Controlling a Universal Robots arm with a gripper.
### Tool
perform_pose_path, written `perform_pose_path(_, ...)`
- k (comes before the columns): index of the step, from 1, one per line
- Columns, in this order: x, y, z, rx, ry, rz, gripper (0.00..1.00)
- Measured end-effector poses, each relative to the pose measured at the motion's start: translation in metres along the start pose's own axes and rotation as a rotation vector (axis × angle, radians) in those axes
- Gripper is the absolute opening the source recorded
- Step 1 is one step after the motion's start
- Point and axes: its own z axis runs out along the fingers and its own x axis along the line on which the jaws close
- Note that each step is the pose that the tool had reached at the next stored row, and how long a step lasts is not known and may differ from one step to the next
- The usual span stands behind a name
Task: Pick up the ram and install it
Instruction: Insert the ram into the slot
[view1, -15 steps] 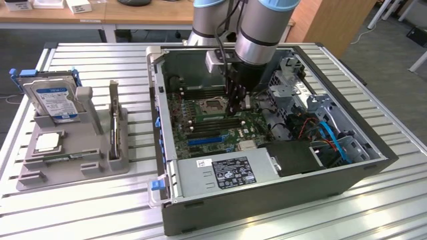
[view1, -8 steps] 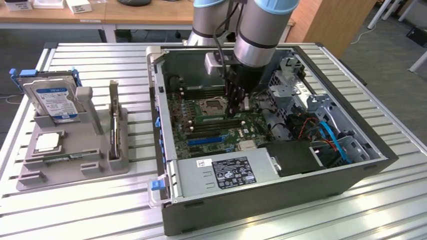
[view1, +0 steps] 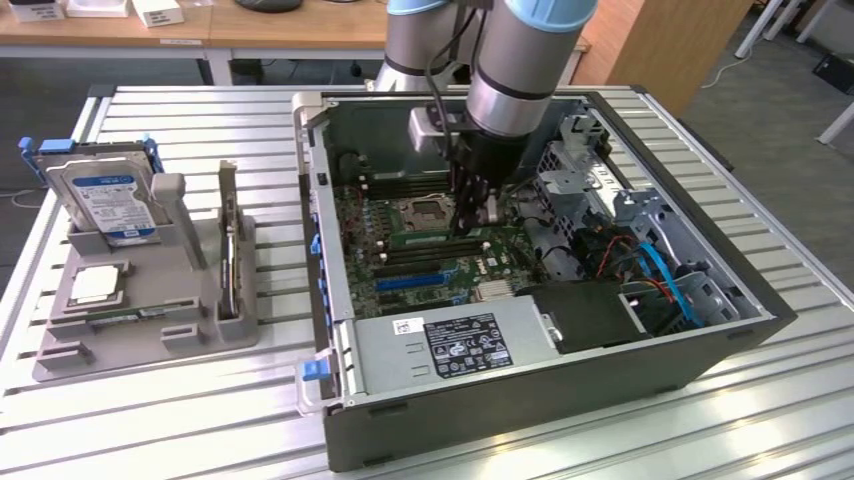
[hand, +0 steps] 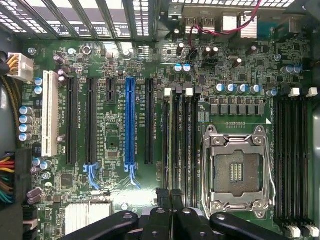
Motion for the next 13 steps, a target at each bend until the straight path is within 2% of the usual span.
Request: perform_pose_path(13, 0.0004, 0.0001, 0.0071, 0.0001, 0.0001, 0.004, 0.12)
